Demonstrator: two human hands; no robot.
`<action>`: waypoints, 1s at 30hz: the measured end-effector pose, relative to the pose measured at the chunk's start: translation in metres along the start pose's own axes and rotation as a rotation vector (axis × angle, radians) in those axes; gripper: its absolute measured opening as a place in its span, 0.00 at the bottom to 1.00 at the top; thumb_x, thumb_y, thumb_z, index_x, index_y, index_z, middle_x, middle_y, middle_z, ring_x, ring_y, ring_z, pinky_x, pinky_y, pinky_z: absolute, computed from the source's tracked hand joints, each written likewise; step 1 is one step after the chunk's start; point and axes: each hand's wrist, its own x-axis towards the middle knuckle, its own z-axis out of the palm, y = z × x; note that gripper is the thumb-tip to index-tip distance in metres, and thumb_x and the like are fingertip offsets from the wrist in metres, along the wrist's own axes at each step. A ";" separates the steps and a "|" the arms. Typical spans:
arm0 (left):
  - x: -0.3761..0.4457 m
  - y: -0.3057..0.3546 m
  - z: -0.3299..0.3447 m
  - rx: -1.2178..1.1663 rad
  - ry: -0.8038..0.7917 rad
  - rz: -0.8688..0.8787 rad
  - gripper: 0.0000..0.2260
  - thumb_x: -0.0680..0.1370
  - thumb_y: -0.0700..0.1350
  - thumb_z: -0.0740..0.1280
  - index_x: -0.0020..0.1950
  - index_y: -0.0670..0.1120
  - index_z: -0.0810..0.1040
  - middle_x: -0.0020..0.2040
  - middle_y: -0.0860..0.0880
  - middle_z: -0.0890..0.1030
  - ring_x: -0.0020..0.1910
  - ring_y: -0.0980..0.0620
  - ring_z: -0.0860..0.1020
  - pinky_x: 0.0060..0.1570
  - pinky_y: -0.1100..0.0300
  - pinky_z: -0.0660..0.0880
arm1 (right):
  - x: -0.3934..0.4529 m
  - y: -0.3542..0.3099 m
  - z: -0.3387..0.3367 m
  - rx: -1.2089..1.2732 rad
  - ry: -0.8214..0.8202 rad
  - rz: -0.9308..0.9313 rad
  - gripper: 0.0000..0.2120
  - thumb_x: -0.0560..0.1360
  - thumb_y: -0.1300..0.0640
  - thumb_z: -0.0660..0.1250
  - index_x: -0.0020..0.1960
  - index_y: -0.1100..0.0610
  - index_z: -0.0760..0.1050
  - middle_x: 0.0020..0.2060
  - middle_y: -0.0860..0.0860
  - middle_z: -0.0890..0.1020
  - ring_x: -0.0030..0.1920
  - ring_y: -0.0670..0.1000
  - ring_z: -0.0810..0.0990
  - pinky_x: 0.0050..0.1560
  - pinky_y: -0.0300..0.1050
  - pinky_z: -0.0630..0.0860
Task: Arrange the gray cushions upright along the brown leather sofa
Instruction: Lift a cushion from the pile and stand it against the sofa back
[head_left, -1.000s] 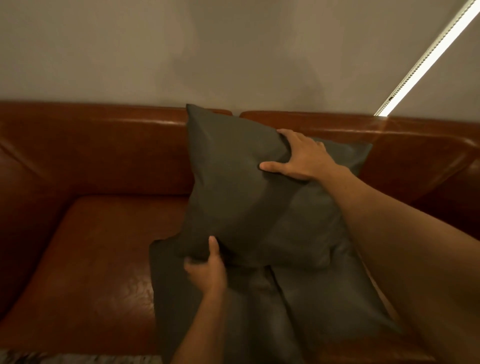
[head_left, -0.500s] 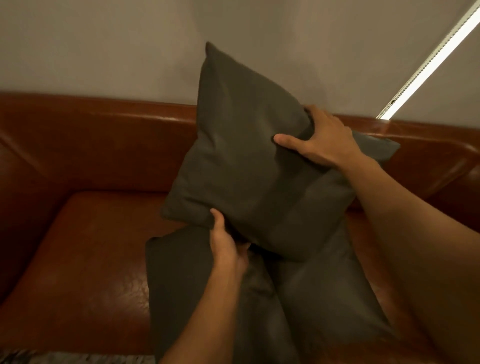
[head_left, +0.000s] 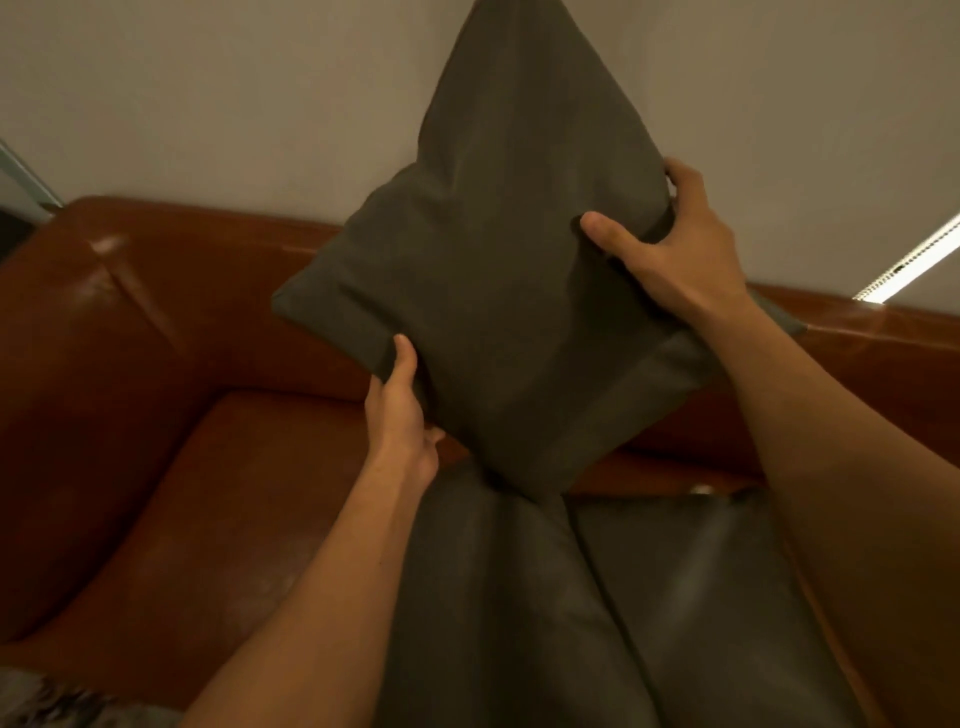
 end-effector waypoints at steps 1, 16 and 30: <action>0.002 0.006 -0.002 -0.004 -0.008 0.006 0.24 0.76 0.61 0.73 0.69 0.56 0.78 0.63 0.51 0.85 0.61 0.44 0.83 0.59 0.36 0.80 | 0.002 -0.006 0.003 -0.001 0.007 -0.009 0.50 0.62 0.25 0.70 0.77 0.45 0.61 0.70 0.50 0.76 0.69 0.54 0.76 0.70 0.53 0.72; 0.069 0.119 -0.044 0.175 0.039 0.404 0.11 0.76 0.52 0.75 0.58 0.55 0.83 0.59 0.55 0.87 0.60 0.51 0.84 0.66 0.40 0.78 | 0.004 -0.024 0.111 0.291 0.010 0.123 0.43 0.69 0.37 0.76 0.77 0.51 0.63 0.69 0.48 0.76 0.64 0.47 0.76 0.63 0.42 0.74; 0.171 0.098 -0.141 0.566 -0.033 0.471 0.18 0.79 0.45 0.73 0.69 0.48 0.79 0.61 0.52 0.85 0.60 0.57 0.83 0.60 0.59 0.79 | -0.056 0.085 0.265 0.573 -0.208 0.523 0.57 0.48 0.26 0.78 0.70 0.45 0.61 0.61 0.43 0.76 0.64 0.52 0.78 0.66 0.56 0.77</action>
